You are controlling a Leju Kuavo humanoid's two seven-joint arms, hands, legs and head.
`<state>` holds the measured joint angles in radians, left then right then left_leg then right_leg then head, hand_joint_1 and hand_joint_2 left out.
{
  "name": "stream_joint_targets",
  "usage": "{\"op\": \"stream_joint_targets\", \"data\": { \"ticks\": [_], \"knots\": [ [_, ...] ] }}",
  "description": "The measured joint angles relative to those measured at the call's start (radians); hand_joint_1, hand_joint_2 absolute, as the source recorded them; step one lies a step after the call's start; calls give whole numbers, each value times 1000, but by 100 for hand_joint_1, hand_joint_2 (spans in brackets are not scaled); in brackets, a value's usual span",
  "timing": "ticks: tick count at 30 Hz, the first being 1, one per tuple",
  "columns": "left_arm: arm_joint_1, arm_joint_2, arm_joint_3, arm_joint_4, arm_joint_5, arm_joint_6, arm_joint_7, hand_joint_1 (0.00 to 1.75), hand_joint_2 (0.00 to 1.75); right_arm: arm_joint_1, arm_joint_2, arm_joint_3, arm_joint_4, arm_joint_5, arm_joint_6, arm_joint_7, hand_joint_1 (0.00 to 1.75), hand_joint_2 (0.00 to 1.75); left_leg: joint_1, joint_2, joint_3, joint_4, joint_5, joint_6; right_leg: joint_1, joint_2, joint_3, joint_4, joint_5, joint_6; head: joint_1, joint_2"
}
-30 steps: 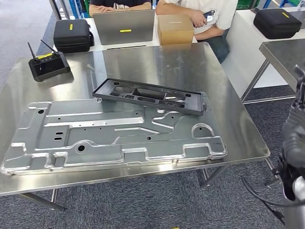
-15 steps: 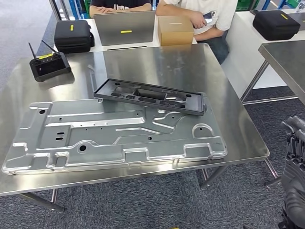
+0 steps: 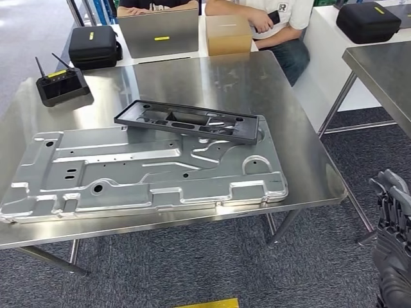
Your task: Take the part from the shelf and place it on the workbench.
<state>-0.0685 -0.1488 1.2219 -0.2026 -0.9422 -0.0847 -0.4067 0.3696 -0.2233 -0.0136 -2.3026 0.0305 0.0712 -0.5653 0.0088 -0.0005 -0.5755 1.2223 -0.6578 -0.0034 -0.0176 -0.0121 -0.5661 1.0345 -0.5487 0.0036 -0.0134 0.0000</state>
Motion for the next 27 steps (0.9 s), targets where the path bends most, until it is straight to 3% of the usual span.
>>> {"op": "stream_joint_targets", "data": {
  "ticks": [2, 4, 7, 9, 11, 12, 13, 14, 15, 16, 18, 19, 21, 23, 25, 27],
  "knots": [
    [-1, 2, 1, 0, 0, 0, 0, 0, 0, 4, 8, 0, 0, -2, 6, 0, 0, 0, -12, -1, 91, -148, 43, 26, 3, 0, -4, 0, 9, 2, 0, 0],
    [-3, 4, 2, 0, 0, 1, -1, 0, 0, 7, 15, 0, 2, -4, 12, 0, 0, 0, -24, -3, 128, -218, 55, 41, 1, -2, -9, 0, 20, 11, 0, 0],
    [-4, 6, 2, 0, 0, 2, -3, 0, 0, 10, 25, 0, 3, -7, 20, 0, 0, 0, -23, 0, 118, -234, 76, 48, -1, 1, -21, 5, 23, 29, 0, 0],
    [-5, 7, 2, 0, 0, 2, -4, 0, 0, 11, 29, 0, 8, -9, 26, 1, 0, 0, -17, 6, 100, -245, 99, 56, 0, 8, -44, 54, -34, 35, 1, 0],
    [-5, 7, 3, 0, 0, 2, -4, 0, 0, 13, 32, 0, 17, -11, 33, 3, 0, 0, -18, 10, 75, -242, 116, 61, 0, 10, -76, 163, -118, 39, 1, 0],
    [-5, 7, 3, 0, 0, 2, -4, 0, 0, 14, 34, 0, 22, -13, 38, 5, 0, 0, -19, 12, 62, -239, 123, 61, -1, 10, -86, 216, -140, 42, 2, 0],
    [-5, 7, 3, 0, 0, 2, -5, 0, 0, 15, 36, 0, 26, -14, 43, 8, 0, 0, -19, 14, 49, -234, 129, 60, -1, 10, -84, 245, -143, 46, 2, 0],
    [-5, 7, 3, 0, 0, 2, -5, 0, 0, 16, 38, 0, 30, -15, 48, 11, 0, 0, -19, 15, 35, -227, 135, 59, -2, 10, -65, 241, -125, 49, 2, 0],
    [-6, 7, 3, 0, 0, 1, -6, 0, 0, 16, 40, 0, 34, -16, 52, 13, 0, 0, -18, 16, 21, -218, 138, 56, -3, 10, -28, 198, -96, 52, 2, 0],
    [-6, 7, 3, 0, -1, 1, -7, 0, 0, 16, 42, 0, 37, -16, 56, 15, 0, 0, -17, 16, 9, -208, 141, 54, -4, 10, 21, 130, -71, 54, 2, 0],
    [-7, 7, 3, 0, -2, 1, -8, 0, 0, 17, 46, 2, 43, -17, 63, 20, 0, 0, -19, 16, -10, -189, 146, 47, -3, 11, 102, 3, -55, 50, 1, 0],
    [-7, 7, 3, 0, -2, 0, -9, 0, 0, 19, 49, 3, 46, -17, 67, 23, 0, 0, -20, 15, -15, -183, 150, 42, -1, 11, 120, -29, -60, 46, 1, 0],
    [-6, 8, 3, 0, -3, 0, -9, 0, 0, 25, 55, 4, 54, -19, 74, 31, 0, 0, -20, 14, -20, -180, 160, 29, 1, 11, 118, -41, -58, 32, 0, 0],
    [-4, 10, 3, 0, -4, 1, -9, 0, 0, 31, 64, 4, 63, -25, 86, 38, 0, 0, -18, 11, -31, -167, 136, 15, -2, 5, 102, -43, -42, 9, 0, 0],
    [-4, 11, 4, 0, -6, 1, -8, 0, 0, 37, 76, 4, 73, -32, 96, 45, 0, 0, -14, 9, -52, -95, 50, 2, -5, 0, 76, -43, -21, -6, 0, 0],
    [-5, 11, 4, 0, -6, 1, -8, 0, 0, 44, 88, 4, 85, -38, 103, 51, 0, 0, -8, 9, -71, 21, -27, -5, -4, -2, 46, -40, -1, -8, 0, 0]
  ]
}}
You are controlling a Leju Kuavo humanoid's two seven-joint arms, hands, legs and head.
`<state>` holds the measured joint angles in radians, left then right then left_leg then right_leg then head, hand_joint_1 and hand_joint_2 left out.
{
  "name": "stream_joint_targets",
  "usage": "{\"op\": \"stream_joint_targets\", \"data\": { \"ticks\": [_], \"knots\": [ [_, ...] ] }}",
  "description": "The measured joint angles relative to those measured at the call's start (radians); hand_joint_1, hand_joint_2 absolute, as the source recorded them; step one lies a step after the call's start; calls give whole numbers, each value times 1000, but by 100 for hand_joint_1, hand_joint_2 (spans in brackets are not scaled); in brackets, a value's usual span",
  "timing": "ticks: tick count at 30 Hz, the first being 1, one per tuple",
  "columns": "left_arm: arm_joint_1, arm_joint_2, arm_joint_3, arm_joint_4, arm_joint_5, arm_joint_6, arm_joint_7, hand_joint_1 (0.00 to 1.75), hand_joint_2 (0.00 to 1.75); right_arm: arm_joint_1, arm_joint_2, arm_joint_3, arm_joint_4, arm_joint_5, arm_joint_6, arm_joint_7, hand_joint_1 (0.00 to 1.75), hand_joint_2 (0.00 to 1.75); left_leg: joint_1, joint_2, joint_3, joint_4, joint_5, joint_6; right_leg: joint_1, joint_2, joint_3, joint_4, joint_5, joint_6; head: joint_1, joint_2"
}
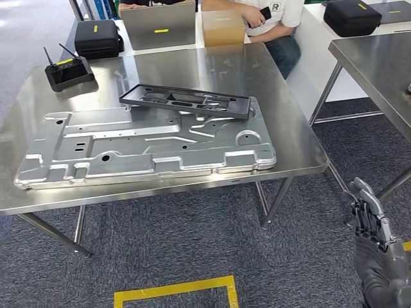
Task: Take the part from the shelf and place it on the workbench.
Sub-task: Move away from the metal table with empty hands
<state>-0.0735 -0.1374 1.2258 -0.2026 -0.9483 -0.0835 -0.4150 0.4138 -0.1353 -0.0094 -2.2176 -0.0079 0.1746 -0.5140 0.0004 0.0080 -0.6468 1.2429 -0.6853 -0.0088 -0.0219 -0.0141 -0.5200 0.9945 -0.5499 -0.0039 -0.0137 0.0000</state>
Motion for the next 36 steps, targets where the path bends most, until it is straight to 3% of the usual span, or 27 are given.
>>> {"op": "stream_joint_targets", "data": {
  "ticks": [1, 2, 3, 5, 7, 8, 10, 11, 12, 13, 15, 16, 17, 18, 20, 22, 23, 25, 26, 28, 30, 31, 32, 33, 34, 36],
  "knots": [
    [0, 0, 0, 0, 0, 0, 0, 0, 0, 3, 6, 0, 7, -3, 4, 2, 0, 0, 2, 0, 1, 40, -7, -2, 0, -1, -15, 3, 10, 1, 0, 0],
    [0, 0, 0, 0, 0, 0, 0, 0, 0, 5, 12, 0, 14, -7, 8, 5, 0, 0, 4, 0, 16, 50, 9, -3, 0, -2, -30, 6, 19, 3, 0, 0],
    [-1, 0, 1, 0, 0, 0, -1, 0, 0, 8, 20, 0, 22, -10, 12, 7, 0, 0, 6, 0, 48, 23, 39, -3, -1, -3, -45, 10, 27, 6, 0, 0],
    [-3, 0, 2, 0, -1, 0, -1, 0, 0, 14, 34, 0, 34, -19, 19, 14, 0, 0, 7, -3, 151, -110, 85, 1, 0, -3, -67, 19, 42, 14, 0, 0],
    [-7, 0, 2, 0, -3, 0, -2, 0, 0, 20, 48, 0, 41, -27, 24, 18, 0, 0, 5, -8, 235, -237, 79, 9, 1, -3, -78, 24, 56, 26, 0, 0],
    [-8, 0, 3, 0, -4, 0, -2, 0, 0, 23, 53, 0, 45, -31, 26, 19, 0, 0, 2, -10, 251, -267, 71, 12, 1, -3, -81, 25, 65, 33, 0, 0],
    [-8, 0, 4, 0, -5, 0, -2, 0, 0, 28, 66, -1, 55, -41, 32, 27, 0, 0, 1, -7, 242, -279, 76, 23, -1, -2, -92, 25, 78, 45, 0, 0],
    [-8, 0, 5, 0, -5, 0, -2, 0, 0, 33, 73, -2, 63, -47, 37, 33, 0, 0, 1, -4, 230, -280, 84, 32, -2, 0, -101, 33, 64, 49, 1, 0],
    [-7, 0, 6, 0, -5, 0, -2, 0, 0, 38, 81, -4, 73, -53, 43, 41, 0, 0, 2, -1, 216, -281, 96, 42, -2, 3, -112, 55, 32, 51, 2, 0],
    [-7, 0, 6, 0, -5, 0, -1, 0, 0, 43, 89, -9, 86, -59, 52, 49, 0, 0, 2, 2, 200, -281, 108, 49, -2, 5, -123, 95, -18, 51, 2, 0],
    [-5, 0, 8, 0, -6, 1, -1, 0, 0, 47, 112, -24, 117, -69, 77, 64, 0, 0, -4, 6, 168, -277, 130, 57, -1, 7, -142, 214, -108, 51, 3, 0],
    [-5, 0, 8, 0, -7, 1, 0, 0, 0, 49, 124, -33, 134, -72, 93, 73, 0, 0, -7, 8, 151, -272, 141, 59, -1, 8, -143, 265, -123, 51, 3, 0],
    [-5, 0, 8, 0, -8, 1, 0, 0, 0, 52, 137, -42, 152, -73, 109, 81, 0, 0, -10, 9, 133, -265, 149, 60, 0, 8, -133, 291, -114, 51, 3, 0],
    [-6, 0, 8, 0, -9, 1, 0, 0, 0, 54, 150, -50, 169, -72, 127, 90, 0, 0, -13, 10, 115, -256, 156, 60, 1, 8, -107, 282, -88, 50, 3, 0],
    [-6, 0, 8, 0, -13, 3, 0, 0, 0, 57, 176, -62, 203, -64, 167, 111, 0, 0, -17, 10, 83, -237, 168, 57, 6, 8, -11, 171, -44, 40, 3, 0],
    [-7, -1, 9, 0, -17, 6, 0, 0, 0, 57, 199, -67, 240, -45, 200, 130, 0, 0, -20, 10, 63, -221, 178, 51, 13, 8, 84, 34, -49, 29, 2, 0],
    [-7, -2, 9, 0, -19, 7, 0, 0, 0, 57, 211, -68, 262, -33, 212, 138, 0, 0, -20, 10, 58, -217, 185, 46, 16, 8, 107, -5, -59, 25, 2, 0],
    [-7, -2, 9, 0, -24, 8, 1, 0, 0, 56, 231, -70, 319, -12, 222, 153, 0, 0, -19, 9, 48, -213, 197, 34, 16, 6, 103, -25, -56, 16, 1, 0],
    [-6, -2, 9, 0, -26, 8, 1, 0, 0, 55, 240, -72, 354, -1, 224, 159, 0, 0, -18, 7, 41, -208, 186, 27, 14, 4, 94, -26, -48, 7, 1, 0],
    [-3, -2, 9, 0, -28, 6, 2, 0, 0, 52, 257, -78, 425, 21, 227, 168, 0, 0, -13, 2, 24, -158, 114, 13, 9, 0, 69, -29, -26, -7, 0, 0],
    [-2, -2, 9, 0, -31, 5, 3, 0, 0, 47, 271, -92, 506, 53, 232, 170, 0, 0, -7, 0, 3, -45, 22, 2, 9, -2, 38, -27, -2, -11, -1, 0],
    [-1, -2, 9, 0, -32, 4, 4, 0, 0, 41, 277, -104, 552, 74, 235, 170, 0, 0, -4, 0, -2, 10, 2, -1, 9, -2, 21, -25, 10, -9, -1, 0],
    [-1, -2, 9, 0, -34, 3, 5, 0, 0, 33, 283, -120, 603, 99, 239, 166, 0, 0, -1, 0, 4, 44, 8, -4, 9, -4, 4, -21, 21, -7, -1, 0],
    [-1, -2, 9, 0, -35, 2, 7, 0, 0, 22, 288, -139, 655, 127, 242, 159, 0, 0, 2, 0, 23, 45, 34, -6, 8, -5, -13, -16, 30, -5, -1, 0],
    [-1, -2, 9, 0, -36, 2, 9, 0, 0, 9, 293, -163, 710, 158, 245, 147, 0, 0, 4, 0, 59, 10, 67, -6, 7, -5, -29, -9, 38, -1, -1, 0],
    [-3, -2, 9, 0, -39, 2, 11, 0, 0, -31, 299, -227, 840, 241, 243, 112, 0, 0, 6, -3, 169, -134, 99, -3, 7, -5, -54, 6, 50, 8, -1, 0]
  ]
}}
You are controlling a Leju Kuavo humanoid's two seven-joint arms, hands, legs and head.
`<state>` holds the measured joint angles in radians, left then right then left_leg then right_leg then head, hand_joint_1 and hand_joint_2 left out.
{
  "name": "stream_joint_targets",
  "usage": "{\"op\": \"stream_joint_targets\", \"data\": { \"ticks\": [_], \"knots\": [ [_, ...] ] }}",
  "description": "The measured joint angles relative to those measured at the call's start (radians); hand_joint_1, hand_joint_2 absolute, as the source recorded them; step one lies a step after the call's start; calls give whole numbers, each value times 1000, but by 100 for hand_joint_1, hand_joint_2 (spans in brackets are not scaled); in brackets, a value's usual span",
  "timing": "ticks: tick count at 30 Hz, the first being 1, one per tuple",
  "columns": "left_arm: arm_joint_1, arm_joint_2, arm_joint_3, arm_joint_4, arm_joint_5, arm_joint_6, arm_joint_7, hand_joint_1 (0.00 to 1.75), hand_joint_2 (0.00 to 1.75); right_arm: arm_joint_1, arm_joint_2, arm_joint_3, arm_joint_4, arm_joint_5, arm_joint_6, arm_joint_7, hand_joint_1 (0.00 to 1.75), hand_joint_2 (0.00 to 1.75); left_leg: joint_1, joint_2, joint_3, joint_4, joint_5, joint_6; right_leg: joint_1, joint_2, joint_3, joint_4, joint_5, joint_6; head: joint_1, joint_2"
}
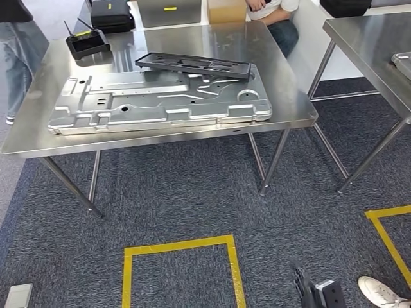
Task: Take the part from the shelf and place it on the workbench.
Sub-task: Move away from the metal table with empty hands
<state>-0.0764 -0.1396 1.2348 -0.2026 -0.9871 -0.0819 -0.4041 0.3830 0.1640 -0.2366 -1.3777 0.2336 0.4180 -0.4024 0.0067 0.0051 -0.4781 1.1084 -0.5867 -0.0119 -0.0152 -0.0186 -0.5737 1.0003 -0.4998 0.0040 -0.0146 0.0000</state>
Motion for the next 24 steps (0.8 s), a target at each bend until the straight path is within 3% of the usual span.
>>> {"op": "stream_joint_targets", "data": {
  "ticks": [2, 3, 5, 6, 7, 9, 10, 11, 12, 13, 15, 17, 18, 20, 21, 22, 24],
  "knots": [
    [-4, 0, 0, 0, -6, 0, 2, 0, 0, -58, -1, -80, 159, 98, -24, -49, 0, 0, -2, -4, 79, -120, -15, 10, 2, 1, -15, 10, 16, 12, 0, 0],
    [-6, 0, 0, 0, -9, 1, 4, 0, 0, -89, -5, -122, 247, 145, -43, -77, 0, 0, -4, -5, 89, -144, -21, 15, 3, 2, -21, 12, 26, 19, 0, 0],
    [-7, 0, 0, 0, -14, 1, 7, 0, 0, -144, -20, -201, 419, 219, -86, -119, 0, 0, -3, -1, 72, -148, -14, 31, 1, 4, -36, 15, 30, 31, 1, 0],
    [-7, -1, 0, 0, -16, 1, 8, 0, 0, -168, -28, -235, 497, 243, -107, -127, 0, 0, -2, 2, 60, -148, -3, 40, 0, 6, -44, 29, 8, 34, 2, 0],
    [-6, -1, 0, 0, -17, 1, 8, 0, 0, -189, -37, -266, 568, 259, -127, -124, 0, 0, -2, 5, 45, -148, 10, 49, -1, 8, -55, 60, -35, 36, 3, 0],
    [-6, -1, 1, 0, -20, 1, 8, 0, 0, -229, -52, -319, 699, 277, -163, -103, 0, 0, -7, 10, 12, -144, 34, 58, -1, 11, -83, 175, -138, 38, 4, 0],
    [-6, -1, 1, 0, -21, 1, 8, 0, 0, -247, -59, -341, 753, 282, -180, -89, 0, 0, -10, 12, -7, -140, 46, 60, -1, 12, -92, 239, -166, 39, 4, 0],
    [-6, -1, 1, 0, -24, 1, 8, 0, 0, -263, -65, -360, 802, 287, -195, -75, 0, 0, -12, 14, -26, -133, 55, 61, -1, 12, -91, 282, -168, 39, 4, 0],
    [-7, -1, 1, 0, -26, 0, 8, 0, 0, -278, -72, -378, 845, 291, -208, -60, 0, 0, -14, 15, -46, -125, 64, 61, -1, 12, -75, 295, -149, 39, 4, 0],
    [-7, -1, 1, 0, -28, 0, 9, 0, 0, -291, -77, -393, 883, 295, -221, -44, 0, 0, -16, 16, -66, -115, 71, 61, 0, 13, -41, 271, -119, 37, 4, 0],
    [-9, -1, 1, 0, -31, 0, 9, 0, 0, -315, -88, -421, 946, 300, -242, -7, 0, 0, -19, 16, -97, -95, 82, 57, 4, 14, 68, 138, -87, 29, 5, 0],
    [-11, -2, 1, 0, -32, -1, 10, 0, 0, -338, -97, -445, 994, 301, -262, 36, 0, 0, -22, 16, -115, -81, 94, 49, 8, 16, 156, 9, -106, 19, 4, 0],
    [-11, -2, 1, 0, -32, -1, 10, 0, 0, -346, -100, -457, 1015, 300, -271, 58, 0, 0, -23, 16, -120, -78, 103, 43, 11, 17, 172, -22, -114, 14, 3, 0],
    [-9, -2, 1, 0, -33, -1, 11, 0, 0, -356, -104, -480, 1052, 296, -287, 107, 0, 0, -21, 15, -130, -70, 110, 32, 10, 13, 162, -31, -106, 2, 2, 0],
    [-7, -2, 1, 0, -35, -1, 12, 0, 0, -359, -106, -491, 1066, 295, -293, 130, 0, 0, -20, 12, -136, -54, 90, 25, 9, 10, 152, -32, -96, -5, 2, 0],
    [-5, -2, 1, 0, -36, -1, 14, 0, 0, -361, -106, -500, 1077, 294, -297, 150, 0, 0, -18, 9, -142, -26, 53, 18, 7, 7, 140, -33, -84, -12, 1, 0],
    [-5, -2, 1, 0, -39, -1, 16, 0, 0, -367, -106, -519, 1096, 295, -304, 181, 0, 0, -10, 6, -153, 65, -52, 5, 6, 4, 111, -31, -61, -18, 0, 0]
  ]
}}
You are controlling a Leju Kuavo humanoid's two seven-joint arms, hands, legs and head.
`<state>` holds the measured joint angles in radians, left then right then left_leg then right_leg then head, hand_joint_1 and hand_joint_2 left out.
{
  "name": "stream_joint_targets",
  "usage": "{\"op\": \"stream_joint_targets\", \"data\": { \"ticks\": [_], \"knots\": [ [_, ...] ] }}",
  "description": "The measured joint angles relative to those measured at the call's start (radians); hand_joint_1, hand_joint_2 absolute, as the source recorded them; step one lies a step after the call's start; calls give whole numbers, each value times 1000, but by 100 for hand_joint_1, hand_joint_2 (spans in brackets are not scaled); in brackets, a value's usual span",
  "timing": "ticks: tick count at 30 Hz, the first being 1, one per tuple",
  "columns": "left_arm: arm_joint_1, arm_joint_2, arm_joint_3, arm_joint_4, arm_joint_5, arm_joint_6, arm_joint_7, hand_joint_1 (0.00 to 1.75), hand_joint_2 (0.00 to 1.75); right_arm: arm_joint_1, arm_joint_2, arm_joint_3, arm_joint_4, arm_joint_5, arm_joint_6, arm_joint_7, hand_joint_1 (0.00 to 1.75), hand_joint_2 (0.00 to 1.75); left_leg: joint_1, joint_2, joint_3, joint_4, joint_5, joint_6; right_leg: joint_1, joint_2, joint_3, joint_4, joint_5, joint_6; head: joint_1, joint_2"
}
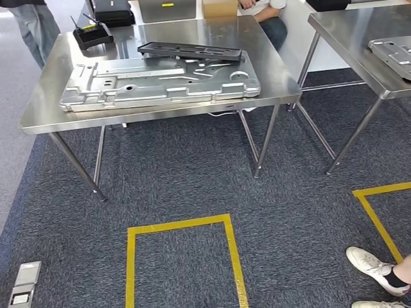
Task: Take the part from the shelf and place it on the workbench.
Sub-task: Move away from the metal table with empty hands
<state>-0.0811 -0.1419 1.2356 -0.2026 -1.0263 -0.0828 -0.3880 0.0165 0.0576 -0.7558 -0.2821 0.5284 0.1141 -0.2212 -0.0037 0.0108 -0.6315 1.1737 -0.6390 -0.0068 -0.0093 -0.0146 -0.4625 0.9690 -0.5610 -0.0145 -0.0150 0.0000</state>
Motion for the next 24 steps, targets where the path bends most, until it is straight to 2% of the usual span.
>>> {"op": "stream_joint_targets", "data": {
  "ticks": [1, 2, 3, 4, 5, 6, 8, 9, 10, 11, 12, 13, 14, 16, 17, 18, 19, 20, 21, 22, 23, 24],
  "knots": [
    [-1, 0, 0, 0, -1, 0, 0, 0, 0, -3, 0, -8, 7, 1, -3, 12, 0, 0, 3, 0, -3, 52, -37, -3, 0, -1, -17, 2, 12, -1, 0, 0],
    [-3, 0, 0, 0, -2, 0, 0, 0, 0, -6, 0, -15, 14, 2, -6, 24, 0, 0, 4, -1, -1, 94, -51, -5, 0, -2, -35, 6, 23, 0, 0, 0],
    [-3, 0, 0, 0, -2, 0, 0, 0, 0, -9, 0, -21, 20, 4, -10, 37, 0, 0, 5, -1, 10, 115, -40, -5, 1, -3, -56, 11, 34, 2, 0, 0],
    [-3, 0, 0, 0, -3, 0, 0, 0, 0, -12, 0, -26, 25, 5, -15, 50, 0, 0, 6, -1, 33, 103, -10, -4, 0, -4, -75, 18, 42, 3, 0, 0],
    [-3, 0, 0, 0, -4, 0, 1, 0, 0, -14, 0, -30, 29, 6, -20, 63, 0, 0, 6, -1, 71, 61, 23, -2, 0, -4, -94, 26, 50, 6, 0, 0],
    [-3, 0, 0, 0, -6, 0, 1, 0, 0, -16, 0, -34, 33, 7, -26, 76, 0, 0, 6, -2, 121, -4, 44, 1, 1, -4, -110, 34, 57, 9, 0, 0],
    [-6, 0, 0, 0, -10, 0, 1, 0, 0, -20, 0, -40, 39, 7, -34, 93, 0, 0, 4, -3, 213, -142, 43, 10, 3, -4, -131, 47, 71, 18, 0, 0],
    [-7, 0, 0, 0, -11, 0, 1, 0, 0, -22, 0, -44, 41, 8, -36, 97, 0, 0, 1, -4, 236, -183, 33, 14, 4, -4, -137, 50, 80, 23, 0, 0],
    [-8, 0, -1, 0, -11, 0, 1, 0, 0, -24, 0, -48, 42, 8, -36, 100, 0, 0, -1, -4, 242, -202, 28, 17, 4, -4, -143, 52, 90, 29, 0, 0],
    [-7, 0, -1, 0, -12, 0, 1, 0, 0, -25, 0, -51, 45, 9, -35, 100, 0, 0, 0, -2, 235, -206, 31, 24, 4, -3, -150, 53, 99, 35, 0, 0],
    [-6, 0, -1, 0, -12, 0, 2, 0, 0, -24, -1, -54, 46, 10, -34, 99, 0, 0, 1, 0, 224, -207, 39, 32, 3, 0, -158, 57, 94, 40, 0, 0],
    [-5, 0, -1, 0, -12, 1, 3, 0, 0, -23, -1, -56, 48, 11, -32, 98, 0, 0, 3, 3, 211, -208, 49, 42, 3, 3, -167, 71, 71, 44, 1, 0],
    [-4, 0, -1, 0, -13, 2, 3, 0, 0, -22, -2, -57, 50, 13, -31, 97, 0, 0, 4, 5, 196, -209, 61, 51, 2, 6, -179, 103, 30, 46, 2, 0],
    [-4, 0, -1, 0, -14, 3, 4, 0, 0, -23, -2, -60, 51, 17, -29, 95, 0, 0, 1, 7, 166, -207, 82, 59, 1, 9, -205, 217, -64, 49, 3, 0],
    [-4, 0, -1, 0, -15, 3, 5, 0, 0, -23, -2, -60, 51, 20, -28, 94, 0, 0, -1, 7, 151, -206, 92, 60, 1, 9, -214, 279, -86, 50, 4, 0],
    [-4, 0, -1, 0, -16, 3, 7, 0, 0, -23, -2, -61, 52, 23, -27, 93, 0, 0, -3, 8, 137, -204, 102, 61, 2, 9, -214, 323, -82, 51, 4, 0],
    [-4, 0, -1, 0, -17, 3, 10, 0, 0, -23, -2, -61, 52, 25, -27, 93, 0, 0, -5, 8, 124, -202, 111, 61, 2, 9, -201, 336, -57, 51, 4, 0],
    [-4, 0, -1, 0, -17, 2, 15, 0, 0, -23, -2, -62, 52, 27, -27, 93, 0, 0, -7, 9, 113, -200, 118, 60, 3, 9, -170, 309, -26, 48, 4, 0],
    [-4, 0, -1, 0, -18, 2, 22, 0, 44, -23, -2, -62, 52, 30, -26, 94, 0, 0, -9, 9, 104, -197, 124, 59, 4, 10, -120, 247, -2, 42, 4, 0],
    [-4, -1, -1, 0, -19, 3, 30, 0, 87, -24, -3, -62, 52, 35, -24, 97, 0, 0, -12, 9, 98, -193, 128, 57, 8, 10, -62, 164, 8, 34, 4, 0],
    [-5, -2, -1, 0, -20, 4, 41, 0, 131, -26, -4, -62, 53, 39, -22, 103, 0, 0, -14, 9, 93, -189, 133, 55, 11, 9, -12, 89, 7, 27, 3, 0],
    [-5, -3, -1, 0, -21, 6, 51, 0, 175, -28, -4, -62, 53, 43, -20, 111, 0, 0, -15, 10, 90, -186, 136, 51, 14, 8, 21, 36, 0, 21, 3, 0]
  ]
}}
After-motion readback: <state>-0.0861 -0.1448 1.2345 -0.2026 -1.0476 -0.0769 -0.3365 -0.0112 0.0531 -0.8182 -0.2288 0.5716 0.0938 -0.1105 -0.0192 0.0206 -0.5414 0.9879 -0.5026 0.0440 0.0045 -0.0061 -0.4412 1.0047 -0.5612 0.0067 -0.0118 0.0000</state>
